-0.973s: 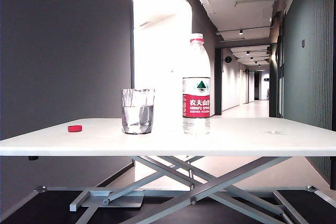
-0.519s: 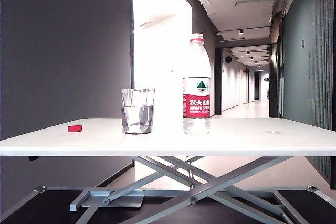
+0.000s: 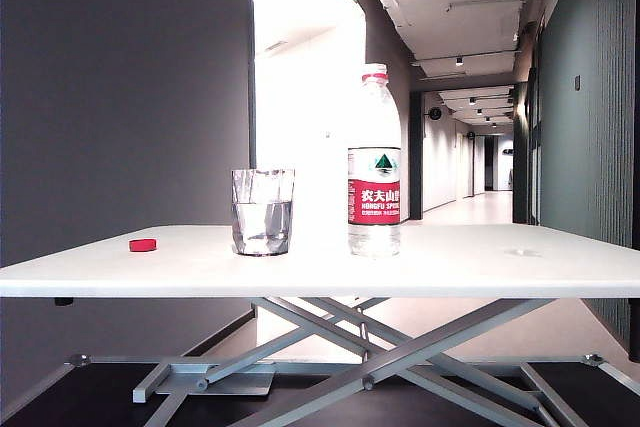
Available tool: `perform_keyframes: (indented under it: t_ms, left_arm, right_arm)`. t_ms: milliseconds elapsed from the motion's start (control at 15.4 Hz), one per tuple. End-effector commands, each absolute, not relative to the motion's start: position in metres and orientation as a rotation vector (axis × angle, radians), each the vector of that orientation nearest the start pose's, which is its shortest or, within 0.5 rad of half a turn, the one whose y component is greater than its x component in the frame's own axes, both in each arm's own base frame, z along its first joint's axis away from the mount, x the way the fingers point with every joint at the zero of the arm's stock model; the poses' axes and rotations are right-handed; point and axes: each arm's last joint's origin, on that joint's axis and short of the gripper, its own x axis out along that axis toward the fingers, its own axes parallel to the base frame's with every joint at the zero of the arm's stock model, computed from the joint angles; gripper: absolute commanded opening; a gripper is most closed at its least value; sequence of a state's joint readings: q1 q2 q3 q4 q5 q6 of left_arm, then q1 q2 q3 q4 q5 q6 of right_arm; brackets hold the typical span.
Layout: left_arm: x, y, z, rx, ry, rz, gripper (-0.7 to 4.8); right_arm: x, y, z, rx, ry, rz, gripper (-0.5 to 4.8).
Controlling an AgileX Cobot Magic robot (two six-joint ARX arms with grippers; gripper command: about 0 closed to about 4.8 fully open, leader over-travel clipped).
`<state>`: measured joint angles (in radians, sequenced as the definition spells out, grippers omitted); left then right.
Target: Pick up the mineral water bottle on the table and pour water into the mug until it's half full.
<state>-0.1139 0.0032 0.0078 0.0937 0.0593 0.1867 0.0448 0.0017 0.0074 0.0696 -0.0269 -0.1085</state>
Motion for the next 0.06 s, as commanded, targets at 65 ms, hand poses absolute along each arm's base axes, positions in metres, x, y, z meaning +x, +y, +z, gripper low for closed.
perform_keyframes:
  t_ms: [65]
  left_arm:
    - [0.0959, -0.0125, 0.1767, 0.180, -0.126, -0.158, -0.06]
  right_arm:
    - [0.0968, 0.0052, 0.1733, -0.104, -0.092, 0.066, -0.05]
